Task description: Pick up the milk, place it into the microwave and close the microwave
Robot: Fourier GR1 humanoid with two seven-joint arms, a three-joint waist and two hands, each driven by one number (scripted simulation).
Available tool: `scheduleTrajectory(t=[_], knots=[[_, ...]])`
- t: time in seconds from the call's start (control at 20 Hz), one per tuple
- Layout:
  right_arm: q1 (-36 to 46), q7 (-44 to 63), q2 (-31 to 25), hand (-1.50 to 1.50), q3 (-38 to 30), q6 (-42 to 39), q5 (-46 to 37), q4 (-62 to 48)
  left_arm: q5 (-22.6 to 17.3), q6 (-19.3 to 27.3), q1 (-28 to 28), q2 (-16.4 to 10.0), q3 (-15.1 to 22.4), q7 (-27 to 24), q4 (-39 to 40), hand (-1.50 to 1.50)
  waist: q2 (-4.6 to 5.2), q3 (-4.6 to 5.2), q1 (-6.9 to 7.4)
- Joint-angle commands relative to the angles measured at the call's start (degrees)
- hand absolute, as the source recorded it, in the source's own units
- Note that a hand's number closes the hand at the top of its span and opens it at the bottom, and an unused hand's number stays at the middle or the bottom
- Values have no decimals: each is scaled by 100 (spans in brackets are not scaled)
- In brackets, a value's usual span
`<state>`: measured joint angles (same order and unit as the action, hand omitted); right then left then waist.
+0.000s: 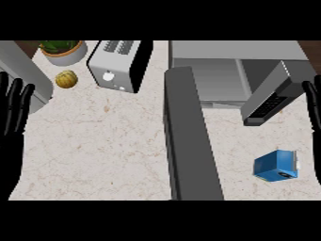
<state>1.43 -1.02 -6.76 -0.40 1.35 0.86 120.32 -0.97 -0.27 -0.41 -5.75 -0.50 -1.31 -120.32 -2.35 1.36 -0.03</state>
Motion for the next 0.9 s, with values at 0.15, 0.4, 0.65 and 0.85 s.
scheduleTrajectory(t=[0.15, 0.4, 0.65, 0.85], knots=[[-216, 285, -58, -150, -199, -58, 111, 602, -26, 8, 127, 76, -177, -212, 151, -150, 230, -136, -5], [-986, 708, 125, -150, 483, -139, -174, 1005, -335, 219, 476, 273, -395, 246, 225, -150, 225, -135, 9], [-1123, 1557, 169, -150, 790, -19, -498, 1942, -413, 72, 1003, 229, -360, 427, -302, -150, 222, -134, 17], [-1904, 1169, 135, -150, 437, -216, -536, 2226, -282, 70, 1035, 269, -272, 410, -438, -150, 223, -137, -20]])
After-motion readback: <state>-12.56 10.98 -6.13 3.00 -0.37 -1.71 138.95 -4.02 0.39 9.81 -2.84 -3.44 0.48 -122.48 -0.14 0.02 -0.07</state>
